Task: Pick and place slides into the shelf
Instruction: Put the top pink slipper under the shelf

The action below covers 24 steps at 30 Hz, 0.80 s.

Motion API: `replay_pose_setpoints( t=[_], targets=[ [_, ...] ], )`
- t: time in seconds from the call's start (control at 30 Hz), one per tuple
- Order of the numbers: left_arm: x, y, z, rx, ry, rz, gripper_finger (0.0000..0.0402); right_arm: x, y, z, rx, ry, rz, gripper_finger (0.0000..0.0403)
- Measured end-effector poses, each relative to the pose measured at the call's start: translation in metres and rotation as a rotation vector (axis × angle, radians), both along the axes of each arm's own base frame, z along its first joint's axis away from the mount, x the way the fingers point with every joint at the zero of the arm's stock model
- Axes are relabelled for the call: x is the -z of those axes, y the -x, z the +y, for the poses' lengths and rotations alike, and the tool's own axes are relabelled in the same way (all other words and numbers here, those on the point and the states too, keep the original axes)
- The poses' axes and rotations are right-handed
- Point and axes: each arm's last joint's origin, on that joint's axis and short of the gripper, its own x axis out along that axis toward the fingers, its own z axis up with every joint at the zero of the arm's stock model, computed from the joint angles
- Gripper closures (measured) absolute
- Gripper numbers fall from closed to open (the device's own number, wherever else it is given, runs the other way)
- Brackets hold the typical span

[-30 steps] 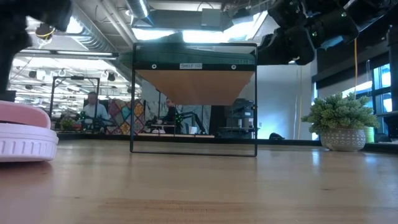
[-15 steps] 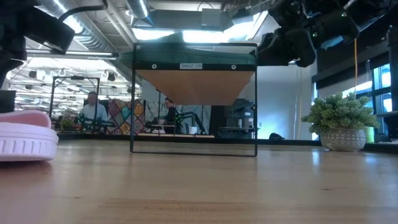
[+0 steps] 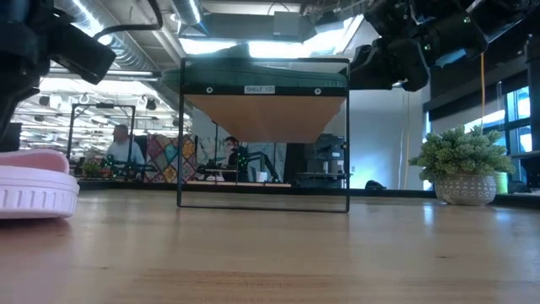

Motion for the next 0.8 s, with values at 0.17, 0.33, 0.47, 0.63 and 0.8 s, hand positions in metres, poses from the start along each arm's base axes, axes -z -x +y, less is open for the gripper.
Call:
replay_pose_setpoints(
  t=[0.17, 0.33, 0.47, 0.63, 0.8],
  targets=[
    [-0.001, -0.003, 0.006, -0.008, 0.033, 0.018, 0.0182, 0.000, 0.000, 0.000, 0.000, 0.000, 0.000, 0.0202],
    [-0.001, -0.002, 0.012, -0.036, 0.034, 0.079, 0.0174, 0.000, 0.000, 0.000, 0.000, 0.000, 0.000, 0.0202],
    [-0.001, 0.002, 0.015, -0.073, 0.005, 0.130, 0.0174, 0.000, 0.000, 0.000, 0.000, 0.000, 0.000, 0.0202],
    [-0.002, 0.009, 0.018, -0.134, -0.043, 0.192, 0.0174, 0.000, 0.000, 0.000, 0.000, 0.000, 0.000, 0.0202],
    [-0.004, 0.013, 0.021, -0.172, -0.077, 0.230, 0.0174, 0.000, 0.000, 0.000, 0.000, 0.000, 0.000, 0.0202]
  ],
)
